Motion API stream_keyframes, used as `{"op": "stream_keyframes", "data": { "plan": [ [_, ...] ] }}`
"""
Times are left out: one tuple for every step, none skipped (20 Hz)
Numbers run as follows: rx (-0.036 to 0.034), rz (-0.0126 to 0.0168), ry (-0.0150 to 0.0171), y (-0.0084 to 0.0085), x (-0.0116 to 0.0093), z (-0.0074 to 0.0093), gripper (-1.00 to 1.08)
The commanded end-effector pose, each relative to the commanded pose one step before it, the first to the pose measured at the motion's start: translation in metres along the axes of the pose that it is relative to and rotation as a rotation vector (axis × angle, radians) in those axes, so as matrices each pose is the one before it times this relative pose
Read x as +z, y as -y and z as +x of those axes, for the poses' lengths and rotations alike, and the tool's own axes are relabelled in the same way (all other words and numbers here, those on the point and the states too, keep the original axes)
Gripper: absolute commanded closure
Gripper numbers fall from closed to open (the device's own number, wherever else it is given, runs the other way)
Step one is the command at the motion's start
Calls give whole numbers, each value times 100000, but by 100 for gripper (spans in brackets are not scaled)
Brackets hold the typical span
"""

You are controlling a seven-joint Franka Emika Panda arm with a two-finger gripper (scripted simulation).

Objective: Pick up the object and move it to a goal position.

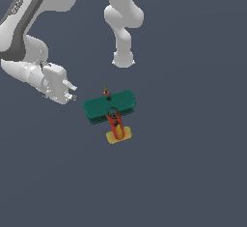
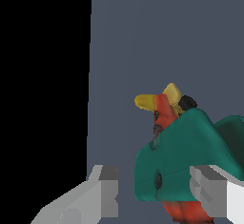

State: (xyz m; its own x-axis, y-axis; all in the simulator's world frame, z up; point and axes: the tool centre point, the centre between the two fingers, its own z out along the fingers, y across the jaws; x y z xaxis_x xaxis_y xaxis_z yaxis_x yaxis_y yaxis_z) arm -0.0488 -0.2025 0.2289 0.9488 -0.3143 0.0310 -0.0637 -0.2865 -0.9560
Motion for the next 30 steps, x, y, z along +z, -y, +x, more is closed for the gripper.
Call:
{"op": "stream_keyframes", "data": {
  "plan": [
    [1471,772,430,-1174,506,-122,-20],
    [522,228,154,-409,172,-46,-20],
    [484,202,144,-380,160,-44,-20],
    [444,178,138,-351,150,-40,-20],
    [411,158,124,-324,135,-38,-20],
    [382,142,101,-297,117,-37,-20],
    [345,124,92,-269,106,-34,-20],
    [297,102,105,-239,105,-26,-20],
    [230,74,115,-197,104,-21,-20],
    [232,72,112,-195,99,-18,-20],
    [247,79,65,-193,75,-26,-20],
    [321,108,-5,-222,42,-38,-20],
    [426,150,-102,-267,0,-60,-20],
    [528,189,-183,-314,-34,-77,-20],
    [592,211,-220,-347,-46,-89,-20],
    [631,219,-212,-377,-37,-91,-20],
    [618,208,-192,-375,-26,-90,-20],
    [568,188,-182,-345,-26,-81,-20],
    [527,173,-177,-318,-30,-74,-20],
    [473,153,-157,-285,-26,-68,-20],
    [427,137,-134,-258,-21,-62,-20],
    [380,120,-113,-230,-17,-55,-20],
    [329,103,-100,-200,-15,-49,-20],
    [282,87,-91,-171,-16,-40,-20],
    [225,69,-83,-135,-15,-32,-20],
    [171,52,-78,-102,-16,-25,-20],
    [139,42,-87,-81,-25,-13,-20],
    [48,14,-48,-26,-6,-10,-20],
    [30,8,-62,-15,-28,4,-20],
    [-78,-23,53,46,17,8,-20]
  ]
}}
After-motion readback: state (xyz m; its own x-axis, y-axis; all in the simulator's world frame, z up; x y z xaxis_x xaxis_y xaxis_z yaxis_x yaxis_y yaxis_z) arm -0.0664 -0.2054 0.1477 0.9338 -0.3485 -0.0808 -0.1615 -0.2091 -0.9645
